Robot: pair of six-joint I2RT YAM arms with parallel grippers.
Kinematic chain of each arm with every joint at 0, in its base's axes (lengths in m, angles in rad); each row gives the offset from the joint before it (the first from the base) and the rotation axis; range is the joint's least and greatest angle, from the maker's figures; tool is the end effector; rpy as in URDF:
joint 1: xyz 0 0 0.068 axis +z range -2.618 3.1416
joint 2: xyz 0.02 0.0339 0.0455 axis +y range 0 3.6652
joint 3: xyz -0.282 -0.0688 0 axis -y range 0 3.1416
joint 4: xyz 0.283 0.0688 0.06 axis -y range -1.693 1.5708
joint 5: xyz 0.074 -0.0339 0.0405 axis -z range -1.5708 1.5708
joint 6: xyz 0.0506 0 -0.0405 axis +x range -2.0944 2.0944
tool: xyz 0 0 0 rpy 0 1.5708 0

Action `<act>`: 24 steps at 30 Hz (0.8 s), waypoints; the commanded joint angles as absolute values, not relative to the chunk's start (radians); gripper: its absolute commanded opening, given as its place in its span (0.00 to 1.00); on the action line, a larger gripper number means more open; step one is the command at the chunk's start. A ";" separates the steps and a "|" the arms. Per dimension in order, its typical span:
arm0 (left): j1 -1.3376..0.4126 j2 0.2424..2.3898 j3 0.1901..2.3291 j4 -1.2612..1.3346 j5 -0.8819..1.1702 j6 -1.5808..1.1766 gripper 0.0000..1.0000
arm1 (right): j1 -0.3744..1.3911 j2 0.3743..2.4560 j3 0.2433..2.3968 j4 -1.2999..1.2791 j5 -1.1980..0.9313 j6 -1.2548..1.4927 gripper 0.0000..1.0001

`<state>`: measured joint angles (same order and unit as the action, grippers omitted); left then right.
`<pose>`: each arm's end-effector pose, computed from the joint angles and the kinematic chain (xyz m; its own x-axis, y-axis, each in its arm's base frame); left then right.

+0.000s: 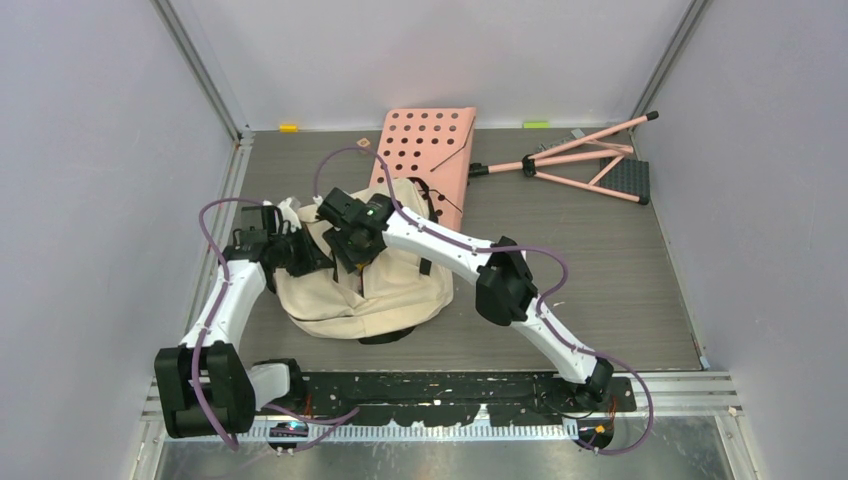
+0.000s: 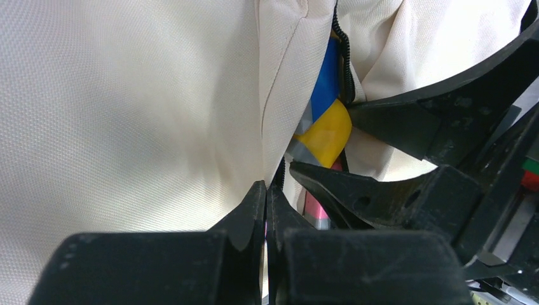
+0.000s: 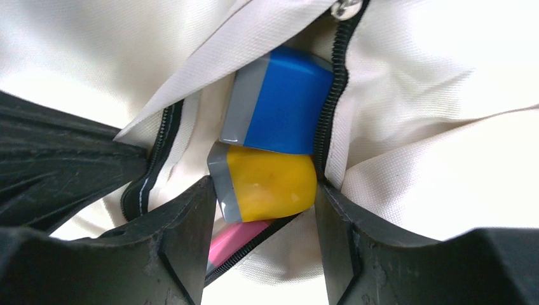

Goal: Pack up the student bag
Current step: Place the stationery in the student bag.

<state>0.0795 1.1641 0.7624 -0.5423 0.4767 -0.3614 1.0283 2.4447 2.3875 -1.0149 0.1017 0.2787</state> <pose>0.2632 -0.0023 0.2207 -0.8251 -0.3809 -0.4173 -0.1005 0.8257 -0.5550 0.3047 0.4955 0.2290 -0.6634 -0.5704 -0.4844 -0.6703 0.7407 0.0459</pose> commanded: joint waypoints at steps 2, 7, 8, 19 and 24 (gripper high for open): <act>0.081 1.128 0.779 -0.560 0.509 -0.364 0.00 | 0.982 2.422 2.344 -1.056 0.343 0.255 0.56; 0.081 1.127 0.770 -0.556 0.508 -0.360 0.00 | 0.983 2.348 2.348 -1.009 0.209 0.242 0.72; 0.080 1.127 0.768 -0.555 0.508 -0.360 0.00 | 0.983 2.333 2.338 -0.990 0.184 0.246 0.73; 0.080 1.139 0.762 -0.549 0.512 -0.359 0.00 | 0.992 2.123 2.214 -0.899 0.175 0.304 0.74; 0.081 1.145 0.761 -0.546 0.518 -0.360 0.00 | 0.992 2.156 2.203 -0.940 0.205 0.327 0.65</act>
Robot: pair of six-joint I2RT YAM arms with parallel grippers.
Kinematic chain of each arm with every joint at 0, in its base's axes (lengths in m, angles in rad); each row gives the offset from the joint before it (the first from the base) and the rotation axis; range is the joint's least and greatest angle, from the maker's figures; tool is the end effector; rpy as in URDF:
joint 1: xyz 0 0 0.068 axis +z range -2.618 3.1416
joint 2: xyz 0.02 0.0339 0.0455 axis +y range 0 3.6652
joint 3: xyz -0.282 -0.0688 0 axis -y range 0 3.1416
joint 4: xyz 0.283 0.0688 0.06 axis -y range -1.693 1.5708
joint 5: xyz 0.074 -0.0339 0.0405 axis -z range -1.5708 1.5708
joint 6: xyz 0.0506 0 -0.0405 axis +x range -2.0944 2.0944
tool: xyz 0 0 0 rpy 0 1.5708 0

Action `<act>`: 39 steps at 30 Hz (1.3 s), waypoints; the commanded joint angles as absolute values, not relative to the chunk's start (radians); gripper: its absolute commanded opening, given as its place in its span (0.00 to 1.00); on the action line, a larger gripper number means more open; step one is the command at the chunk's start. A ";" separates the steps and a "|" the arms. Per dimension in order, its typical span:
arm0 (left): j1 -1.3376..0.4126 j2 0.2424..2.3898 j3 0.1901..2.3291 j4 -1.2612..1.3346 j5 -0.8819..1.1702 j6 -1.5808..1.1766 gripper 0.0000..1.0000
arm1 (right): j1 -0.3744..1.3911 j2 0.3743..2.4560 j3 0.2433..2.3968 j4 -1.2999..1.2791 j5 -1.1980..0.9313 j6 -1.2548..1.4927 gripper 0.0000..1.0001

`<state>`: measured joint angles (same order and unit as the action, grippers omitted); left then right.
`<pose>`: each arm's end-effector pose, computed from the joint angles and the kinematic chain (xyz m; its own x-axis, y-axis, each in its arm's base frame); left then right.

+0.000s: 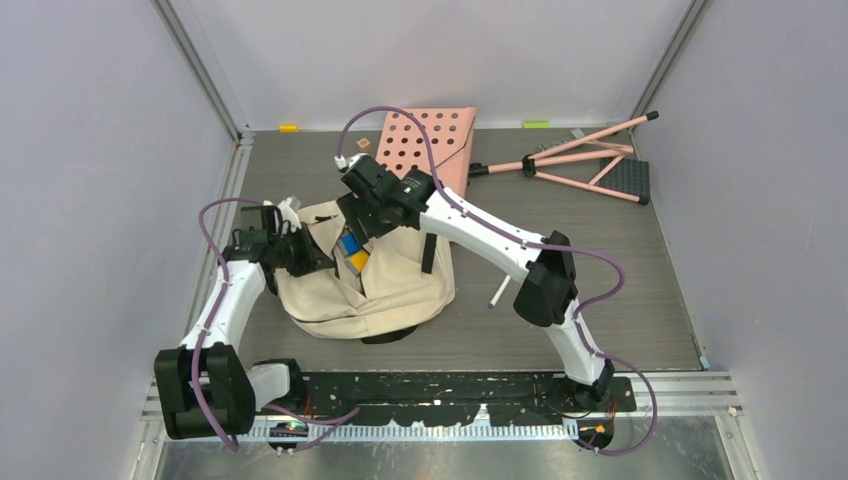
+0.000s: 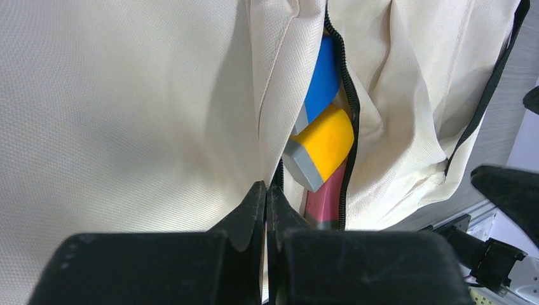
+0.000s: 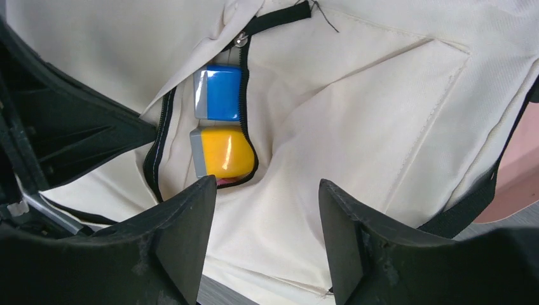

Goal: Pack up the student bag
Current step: Place the stationery in the student bag.

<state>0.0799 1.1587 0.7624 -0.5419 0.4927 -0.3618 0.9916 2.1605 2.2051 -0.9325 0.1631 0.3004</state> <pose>0.2625 -0.0030 0.2224 -0.8257 -0.3790 -0.4179 -0.0896 0.8195 -0.5661 0.2997 0.4433 0.3243 -0.6334 -0.4350 -0.6401 -0.6096 0.7899 0.0664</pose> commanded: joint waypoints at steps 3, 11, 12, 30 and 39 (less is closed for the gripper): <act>0.081 1.147 0.761 -0.546 0.524 -0.360 0.00 | 0.992 2.193 2.246 -0.976 0.174 0.328 0.59; 0.081 1.148 0.761 -0.542 0.528 -0.360 0.00 | 0.992 2.349 2.404 -1.071 0.107 0.304 0.57; 0.081 1.146 0.762 -0.542 0.528 -0.359 0.00 | 0.993 2.365 2.413 -1.072 0.100 0.301 0.55; 0.081 1.181 1.280 -0.858 0.339 -0.323 0.00 | 0.920 2.023 2.122 -0.824 0.218 0.480 0.00; 0.081 1.135 1.071 -0.770 0.403 -0.339 0.00 | 0.878 2.036 2.124 -0.802 0.185 0.487 0.26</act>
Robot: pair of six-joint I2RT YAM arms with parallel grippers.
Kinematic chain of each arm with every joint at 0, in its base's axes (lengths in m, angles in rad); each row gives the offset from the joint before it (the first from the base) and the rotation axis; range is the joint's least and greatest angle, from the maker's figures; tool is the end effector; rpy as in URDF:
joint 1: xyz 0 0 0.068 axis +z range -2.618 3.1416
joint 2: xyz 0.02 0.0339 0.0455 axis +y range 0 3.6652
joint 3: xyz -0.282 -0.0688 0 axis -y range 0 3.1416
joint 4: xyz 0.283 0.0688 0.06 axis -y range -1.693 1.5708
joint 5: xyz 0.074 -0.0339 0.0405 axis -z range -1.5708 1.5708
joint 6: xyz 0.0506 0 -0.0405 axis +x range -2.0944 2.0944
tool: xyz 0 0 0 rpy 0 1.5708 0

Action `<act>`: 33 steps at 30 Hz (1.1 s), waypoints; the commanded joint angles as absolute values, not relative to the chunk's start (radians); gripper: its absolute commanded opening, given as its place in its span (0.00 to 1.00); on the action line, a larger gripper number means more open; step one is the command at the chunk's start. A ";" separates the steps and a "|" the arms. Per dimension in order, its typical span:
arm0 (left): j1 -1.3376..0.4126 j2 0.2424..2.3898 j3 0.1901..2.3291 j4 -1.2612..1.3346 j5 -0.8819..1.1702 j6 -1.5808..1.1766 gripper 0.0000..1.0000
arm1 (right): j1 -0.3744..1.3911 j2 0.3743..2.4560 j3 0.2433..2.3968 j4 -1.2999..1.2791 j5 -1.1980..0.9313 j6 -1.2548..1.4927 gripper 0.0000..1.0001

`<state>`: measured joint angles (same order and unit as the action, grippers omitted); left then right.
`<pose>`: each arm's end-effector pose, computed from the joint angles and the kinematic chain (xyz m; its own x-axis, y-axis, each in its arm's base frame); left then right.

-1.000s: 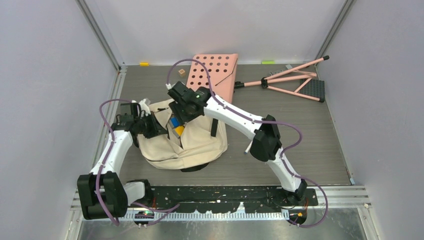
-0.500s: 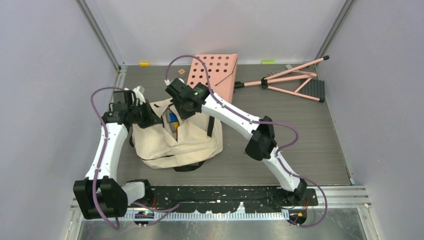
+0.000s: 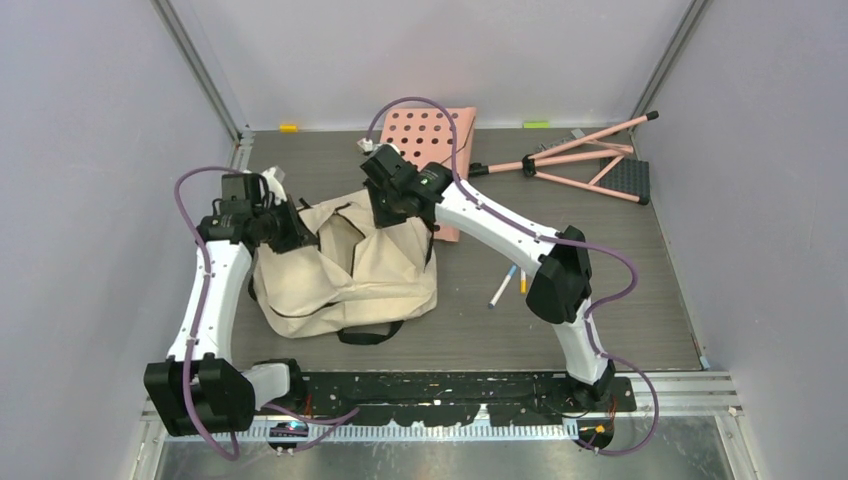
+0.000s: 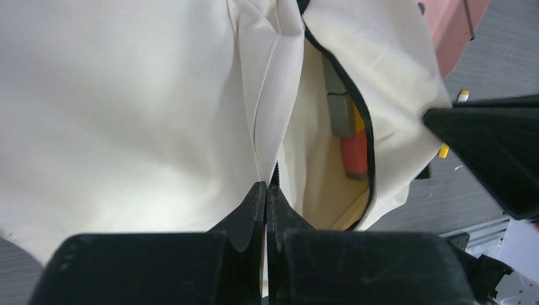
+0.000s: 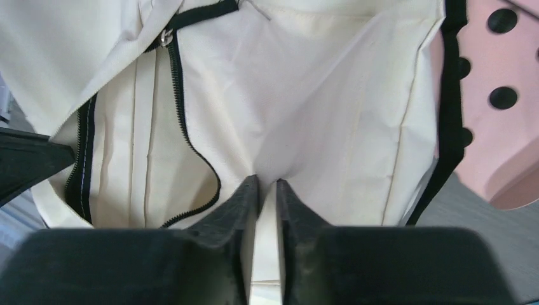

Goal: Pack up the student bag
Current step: Place the stationery in the student bag, then pick up the stationery from the center of the board.

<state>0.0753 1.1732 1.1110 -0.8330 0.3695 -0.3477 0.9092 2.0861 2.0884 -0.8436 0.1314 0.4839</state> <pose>0.2734 0.0023 0.3212 -0.7844 -0.3778 -0.4919 -0.1194 0.8702 -0.4780 0.3275 0.4098 0.3270 -0.7444 -0.2053 -0.6354 -0.4318 0.8738 0.2236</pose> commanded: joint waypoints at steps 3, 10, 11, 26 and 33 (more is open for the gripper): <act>0.082 1.139 1.055 -0.755 0.411 -0.345 0.00 | 0.871 2.000 2.106 -0.822 0.247 0.486 0.56; 0.082 1.137 0.989 -0.716 0.405 -0.351 0.00 | 0.788 1.839 1.794 -0.886 0.420 0.592 0.66; 0.082 1.135 0.978 -0.712 0.404 -0.351 0.00 | 0.776 1.794 1.752 -0.886 0.439 0.611 0.66; 0.083 1.111 0.879 -0.667 0.394 -0.350 0.00 | 0.592 1.668 1.201 -0.903 0.399 0.811 0.52; 0.083 1.107 0.882 -0.669 0.400 -0.350 0.00 | 0.591 1.748 1.150 -0.851 0.362 0.767 0.47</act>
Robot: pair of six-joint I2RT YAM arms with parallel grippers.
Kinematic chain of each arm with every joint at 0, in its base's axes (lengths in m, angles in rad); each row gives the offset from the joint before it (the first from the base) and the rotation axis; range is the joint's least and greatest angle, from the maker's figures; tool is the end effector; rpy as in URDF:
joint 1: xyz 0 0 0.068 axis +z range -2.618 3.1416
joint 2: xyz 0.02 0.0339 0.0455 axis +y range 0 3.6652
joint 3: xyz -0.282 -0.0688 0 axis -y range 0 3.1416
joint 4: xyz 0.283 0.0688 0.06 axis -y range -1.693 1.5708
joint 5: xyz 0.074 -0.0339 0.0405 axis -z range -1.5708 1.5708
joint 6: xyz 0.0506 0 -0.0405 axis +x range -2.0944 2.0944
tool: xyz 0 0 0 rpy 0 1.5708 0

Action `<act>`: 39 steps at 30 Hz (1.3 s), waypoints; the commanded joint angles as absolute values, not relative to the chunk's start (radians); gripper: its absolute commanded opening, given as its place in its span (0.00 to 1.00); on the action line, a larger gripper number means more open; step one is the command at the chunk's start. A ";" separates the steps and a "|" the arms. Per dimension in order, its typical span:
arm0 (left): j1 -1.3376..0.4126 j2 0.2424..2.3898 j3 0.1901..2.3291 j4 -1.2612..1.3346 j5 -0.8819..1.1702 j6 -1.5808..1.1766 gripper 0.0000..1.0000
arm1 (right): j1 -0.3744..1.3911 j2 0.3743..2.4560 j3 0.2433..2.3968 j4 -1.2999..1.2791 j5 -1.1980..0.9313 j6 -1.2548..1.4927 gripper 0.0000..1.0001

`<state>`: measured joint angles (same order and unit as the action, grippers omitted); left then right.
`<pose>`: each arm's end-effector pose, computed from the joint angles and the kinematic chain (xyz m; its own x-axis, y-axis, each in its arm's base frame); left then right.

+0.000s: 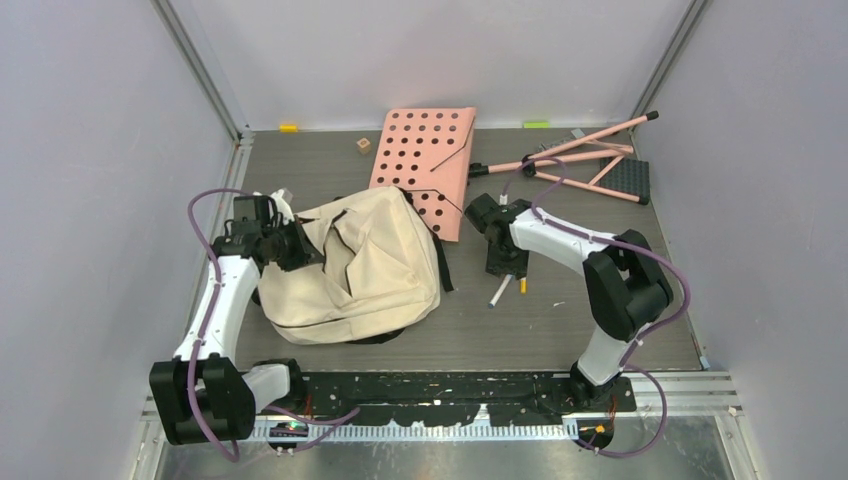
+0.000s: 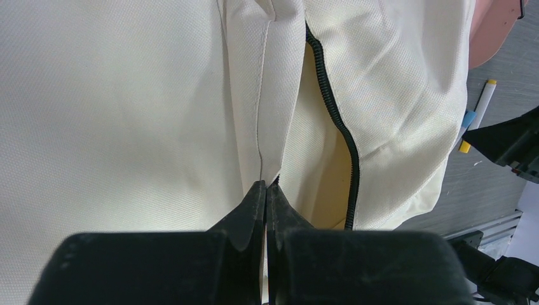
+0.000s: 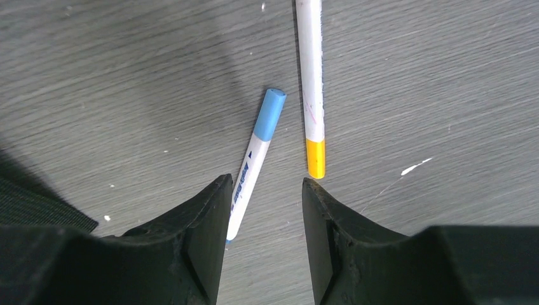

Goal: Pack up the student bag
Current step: Pick up the stationery from the center of the board.

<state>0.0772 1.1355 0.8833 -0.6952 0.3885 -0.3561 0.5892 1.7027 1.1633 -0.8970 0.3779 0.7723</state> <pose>0.2613 0.0010 0.2586 -0.8107 -0.3863 -0.4399 -0.1424 0.8590 -0.4918 0.2988 0.1773 0.1792 -0.9219 0.1639 -0.3511 0.2344 0.9574 -0.1684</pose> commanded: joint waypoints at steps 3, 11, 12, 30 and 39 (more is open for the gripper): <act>0.083 1.105 0.883 -0.670 0.401 -0.350 0.00 | 0.590 1.794 1.147 -0.829 0.346 0.749 0.44; 0.083 1.103 0.897 -0.685 0.393 -0.341 0.00 | 0.587 1.841 1.098 -0.694 0.266 0.694 0.39; 0.083 1.103 0.898 -0.686 0.391 -0.339 0.00 | 0.587 1.842 1.092 -0.665 0.259 0.689 0.38; 0.083 1.101 0.900 -0.696 0.382 -0.334 0.00 | 0.610 1.794 0.889 -0.327 0.152 0.621 0.32; 0.083 1.098 0.897 -0.691 0.382 -0.336 0.00 | 0.645 1.792 0.887 -0.405 0.208 0.613 0.09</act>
